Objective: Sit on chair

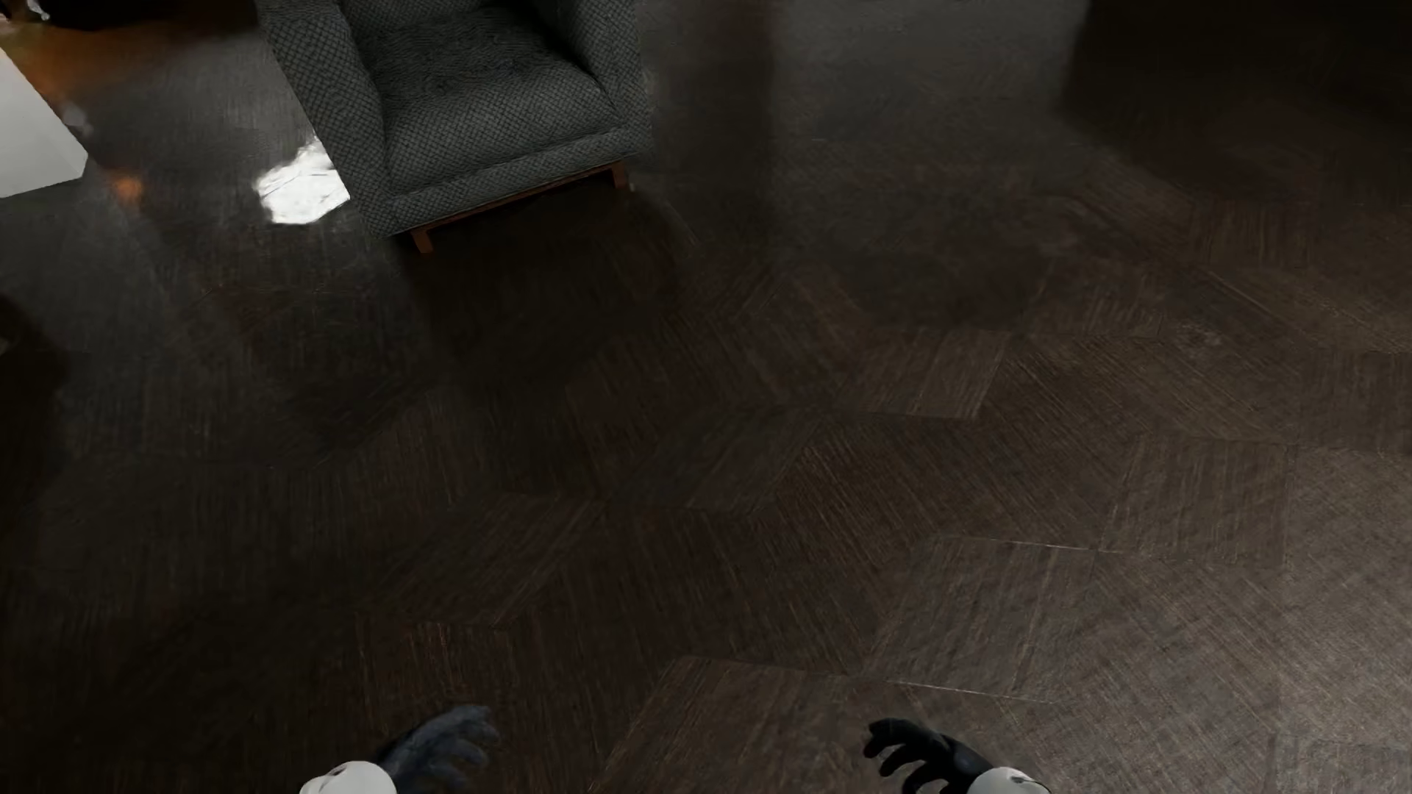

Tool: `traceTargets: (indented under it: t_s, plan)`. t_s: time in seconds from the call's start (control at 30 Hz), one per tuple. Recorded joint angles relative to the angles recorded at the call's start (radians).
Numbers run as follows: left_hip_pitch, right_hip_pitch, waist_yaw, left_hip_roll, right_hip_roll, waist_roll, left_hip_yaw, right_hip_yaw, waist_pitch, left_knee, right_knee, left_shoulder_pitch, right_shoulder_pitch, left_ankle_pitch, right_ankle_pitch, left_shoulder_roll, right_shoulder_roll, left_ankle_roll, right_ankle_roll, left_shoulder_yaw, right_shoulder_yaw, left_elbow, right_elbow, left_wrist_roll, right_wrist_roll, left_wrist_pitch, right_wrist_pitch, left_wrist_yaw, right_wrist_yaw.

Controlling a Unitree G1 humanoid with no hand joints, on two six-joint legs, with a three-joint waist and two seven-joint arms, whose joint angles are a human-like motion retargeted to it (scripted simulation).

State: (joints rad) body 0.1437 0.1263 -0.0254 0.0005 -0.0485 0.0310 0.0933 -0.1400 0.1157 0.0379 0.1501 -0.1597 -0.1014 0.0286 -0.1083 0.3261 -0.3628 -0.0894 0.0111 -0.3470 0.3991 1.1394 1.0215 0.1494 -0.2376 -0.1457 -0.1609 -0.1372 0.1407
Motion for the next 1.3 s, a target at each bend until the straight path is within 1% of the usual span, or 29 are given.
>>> traceTargets:
  t_s: [0.07, 0.13, 0.27, 0.37, 0.47, 0.5, 0.6, 0.7, 0.8, 0.87, 0.9, 1.0, 1.03, 1.1, 1.17, 1.2, 1.27, 1.3]
  plan:
    - [0.051, 0.03, -0.002, -0.002, -0.002, -0.002, 0.011, -0.008, -0.034, -0.03, 0.003, 0.017, 0.001, -0.004, -0.015, -0.028, 0.018, -0.002, 0.0, 0.028, -0.005, 0.107, 0.129, -0.009, 0.007, 0.032, 0.048, 0.032, -0.042]
    - [0.072, 0.044, -0.007, -0.001, -0.007, -0.001, 0.015, -0.009, -0.062, -0.036, 0.006, 0.049, 0.007, -0.016, -0.024, -0.049, 0.017, -0.007, 0.006, 0.058, -0.012, 0.151, 0.19, -0.011, -0.006, 0.047, 0.063, 0.043, -0.054]
    - [0.089, 0.056, -0.01, 0.003, -0.01, 0.002, 0.017, -0.004, -0.098, -0.036, 0.008, 0.126, 0.065, -0.034, -0.035, -0.067, -0.027, -0.015, 0.005, 0.075, -0.045, 0.077, 0.12, 0.01, 0.002, 0.02, 0.035, -0.019, -0.01]
    - [0.089, 0.053, -0.01, 0.004, -0.015, 0.004, 0.002, 0.013, -0.115, -0.037, 0.009, 0.155, 0.083, -0.038, -0.036, -0.091, -0.026, -0.01, 0.005, 0.077, -0.05, 0.03, 0.092, 0.023, 0.003, 0.009, 0.031, -0.049, -0.003]
    - [0.075, 0.052, -0.009, 0.007, -0.014, 0.007, -0.013, 0.047, -0.12, -0.03, 0.001, 0.15, 0.078, -0.033, -0.06, -0.104, 0.001, 0.003, 0.011, 0.081, -0.044, 0.042, 0.097, 0.008, 0.012, 0.02, 0.043, -0.02, -0.017]
    - [0.069, 0.053, -0.011, 0.009, -0.012, 0.005, -0.014, 0.052, -0.119, -0.023, -0.002, 0.145, 0.08, -0.032, -0.06, -0.097, 0.01, 0.002, 0.008, 0.073, -0.046, 0.042, 0.092, 0.005, 0.014, 0.021, 0.045, -0.025, -0.014]
    - [0.075, 0.055, -0.011, 0.005, -0.008, 0.001, -0.011, 0.039, -0.11, -0.027, 0.001, 0.132, 0.093, -0.032, -0.037, -0.07, 0.017, 0.007, -0.002, 0.055, -0.047, 0.03, 0.052, 0.015, 0.009, 0.011, 0.033, -0.035, -0.001]
    - [0.088, 0.06, -0.01, 0.001, -0.005, 0.001, -0.003, 0.018, -0.106, -0.039, 0.001, 0.124, 0.094, -0.031, -0.032, -0.066, 0.021, 0.004, -0.006, 0.063, -0.036, 0.052, 0.05, -0.007, 0.002, 0.018, 0.026, -0.011, 0.013]
    - [0.086, 0.061, -0.01, 0.0, -0.003, 0.002, -0.002, 0.011, -0.105, -0.037, 0.001, 0.118, 0.083, -0.035, -0.035, -0.066, 0.024, 0.004, -0.01, 0.061, -0.03, 0.064, 0.077, -0.011, -0.001, 0.021, 0.032, -0.001, 0.004]
    - [0.08, 0.061, -0.009, -0.003, -0.002, 0.003, -0.004, 0.009, -0.093, -0.034, 0.0, 0.107, 0.067, -0.03, -0.03, -0.067, 0.024, 0.009, -0.015, 0.044, -0.028, 0.059, 0.095, -0.002, 0.017, 0.023, 0.047, -0.012, -0.007]
    - [0.069, 0.06, -0.009, -0.005, -0.001, 0.003, -0.006, 0.009, -0.082, -0.018, -0.003, 0.096, 0.055, -0.033, -0.024, -0.067, 0.022, 0.014, -0.02, 0.032, -0.025, 0.052, 0.097, 0.003, 0.026, 0.024, 0.054, -0.018, -0.01]
    - [0.006, -0.002, -0.008, -0.009, -0.004, 0.003, -0.018, 0.018, -0.048, 0.041, 0.073, 0.046, 0.006, -0.035, -0.038, -0.07, 0.019, 0.024, -0.036, -0.027, 0.012, 0.022, 0.093, 0.015, 0.032, 0.027, 0.069, -0.029, -0.014]
    - [0.001, -0.016, -0.006, -0.006, -0.004, 0.002, -0.023, 0.018, -0.005, 0.052, 0.107, 0.004, -0.025, -0.028, -0.043, -0.072, 0.02, 0.026, -0.031, -0.047, 0.04, 0.019, 0.08, 0.027, 0.025, 0.027, 0.066, -0.029, -0.009]
    - [-0.139, -0.14, 0.004, -0.001, -0.018, -0.001, -0.044, 0.054, 0.042, 0.204, 0.232, -0.07, -0.102, -0.06, -0.061, -0.074, 0.017, 0.026, -0.031, -0.104, 0.104, -0.01, 0.048, 0.033, 0.013, 0.039, 0.07, -0.021, -0.001]
    - [-0.3, -0.279, 0.011, 0.017, -0.045, 0.001, -0.064, 0.085, 0.123, 0.378, 0.37, -0.158, -0.203, -0.092, -0.077, -0.066, -0.006, 0.002, 0.002, -0.15, 0.191, -0.072, -0.026, 0.03, -0.01, 0.037, 0.053, -0.022, 0.036]
    - [-0.396, -0.366, 0.013, 0.032, -0.06, 0.002, -0.067, 0.099, 0.165, 0.476, 0.451, -0.202, -0.257, -0.117, -0.094, -0.056, -0.023, -0.01, 0.019, -0.177, 0.246, -0.114, -0.083, 0.03, -0.022, 0.035, 0.046, -0.016, 0.04]
    - [-0.551, -0.51, 0.011, 0.052, -0.077, 0.004, -0.073, 0.124, 0.267, 0.657, 0.609, -0.291, -0.373, -0.165, -0.129, -0.032, -0.063, -0.022, 0.032, -0.254, 0.374, -0.197, -0.2, 0.032, -0.057, 0.018, 0.019, 0.012, 0.05]
    - [-0.627, -0.585, 0.01, 0.06, -0.082, 0.003, -0.076, 0.137, 0.316, 0.742, 0.688, -0.334, -0.439, -0.184, -0.145, -0.017, -0.08, -0.026, 0.036, -0.286, 0.441, -0.233, -0.249, 0.034, -0.075, 0.009, 0.007, 0.013, 0.064]
